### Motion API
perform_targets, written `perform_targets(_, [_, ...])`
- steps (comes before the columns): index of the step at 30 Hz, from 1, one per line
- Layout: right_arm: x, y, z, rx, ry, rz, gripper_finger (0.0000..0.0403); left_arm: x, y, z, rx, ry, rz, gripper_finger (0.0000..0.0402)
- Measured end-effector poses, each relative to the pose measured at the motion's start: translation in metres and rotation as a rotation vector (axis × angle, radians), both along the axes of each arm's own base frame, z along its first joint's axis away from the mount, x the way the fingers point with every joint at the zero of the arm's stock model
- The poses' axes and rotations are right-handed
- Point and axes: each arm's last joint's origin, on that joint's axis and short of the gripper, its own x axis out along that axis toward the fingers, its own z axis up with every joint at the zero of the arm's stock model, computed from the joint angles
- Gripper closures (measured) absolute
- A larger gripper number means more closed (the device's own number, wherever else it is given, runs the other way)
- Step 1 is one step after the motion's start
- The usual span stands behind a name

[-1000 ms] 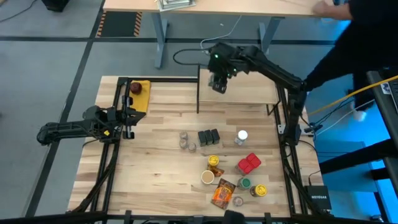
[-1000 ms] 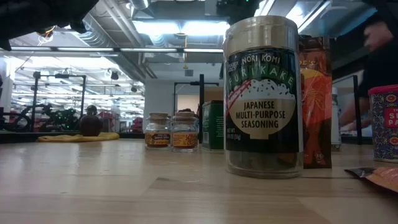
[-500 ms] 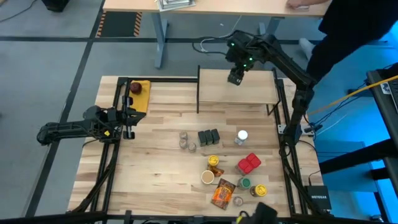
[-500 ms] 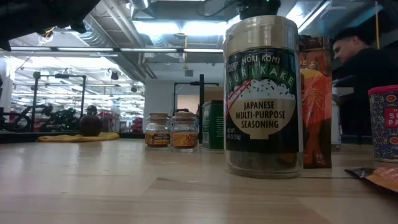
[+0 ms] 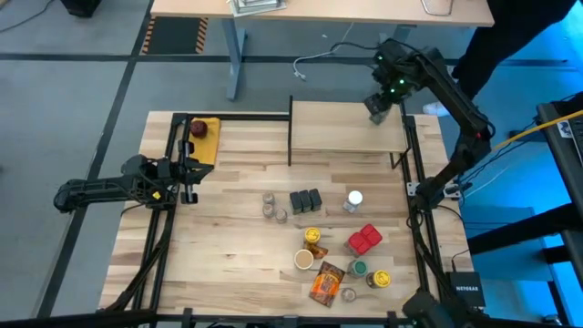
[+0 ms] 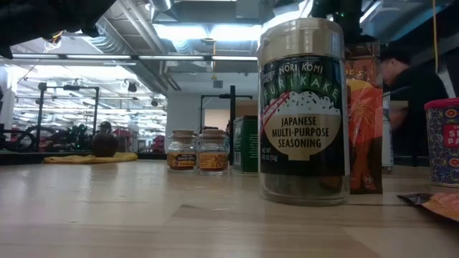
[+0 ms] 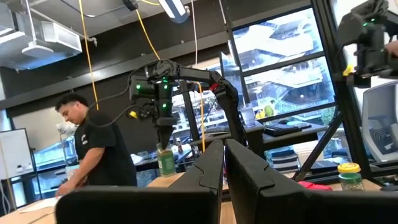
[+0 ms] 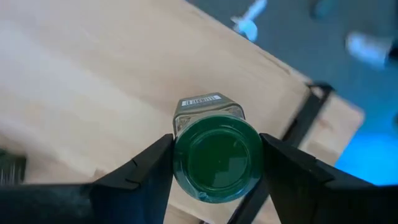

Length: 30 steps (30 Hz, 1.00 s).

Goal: Shelf spices
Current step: Put the top green seasoning bottle on the shelf

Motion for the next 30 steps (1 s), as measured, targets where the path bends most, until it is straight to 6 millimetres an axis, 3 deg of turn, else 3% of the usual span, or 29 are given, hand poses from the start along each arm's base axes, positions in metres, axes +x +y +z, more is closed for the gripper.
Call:
perform_targets(14, [-0.028,-0.023,-0.007,0.009,-0.065,-0.383,0.0182,0.0,0.0,0.0,-0.004,-0.001,-0.001,0.0391])
perform_targets(20, [-0.041,-0.029,-0.007,0.014,-0.072,-0.471,0.0182,0.0,0.0,0.0,0.0,0.0,0.001,0.0391])
perform_targets(30, [-0.045,-0.038,-0.008,0.013,-0.15,-0.581,0.0182,-0.002,0.0,0.004,-0.002,-0.043,-0.003,0.0391])
